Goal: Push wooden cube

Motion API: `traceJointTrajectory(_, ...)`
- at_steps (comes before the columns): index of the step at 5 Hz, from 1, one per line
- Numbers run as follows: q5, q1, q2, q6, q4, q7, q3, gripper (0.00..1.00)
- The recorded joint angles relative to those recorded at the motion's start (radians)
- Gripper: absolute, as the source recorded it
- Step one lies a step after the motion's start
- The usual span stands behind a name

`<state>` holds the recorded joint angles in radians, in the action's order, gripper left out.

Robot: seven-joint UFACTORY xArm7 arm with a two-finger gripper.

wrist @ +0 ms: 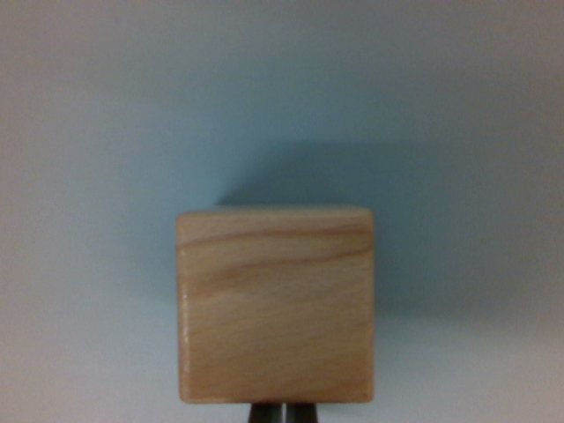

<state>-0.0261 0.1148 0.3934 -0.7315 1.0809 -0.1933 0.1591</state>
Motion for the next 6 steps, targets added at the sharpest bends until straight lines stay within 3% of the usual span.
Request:
traceJointTrajectory(1,-0.0028,0.0001,0.028,-0.017,0.045,0.003,-0.004,1.00)
traceJointTrajectory(2,-0.0028,0.0001,0.028,-0.017,0.045,0.003,-0.004,1.00)
traceJointTrajectory(3,-0.0058,0.0001,0.057,-0.036,0.092,0.007,-0.007,1.00)
traceJointTrajectory(4,-0.0058,0.0001,0.057,-0.036,0.092,0.007,-0.007,1.00)
traceJointTrajectory(5,-0.0088,0.0002,0.086,-0.054,0.140,0.010,-0.011,1.00)
traceJointTrajectory(6,-0.0088,0.0002,0.086,-0.054,0.140,0.010,-0.011,1.00)
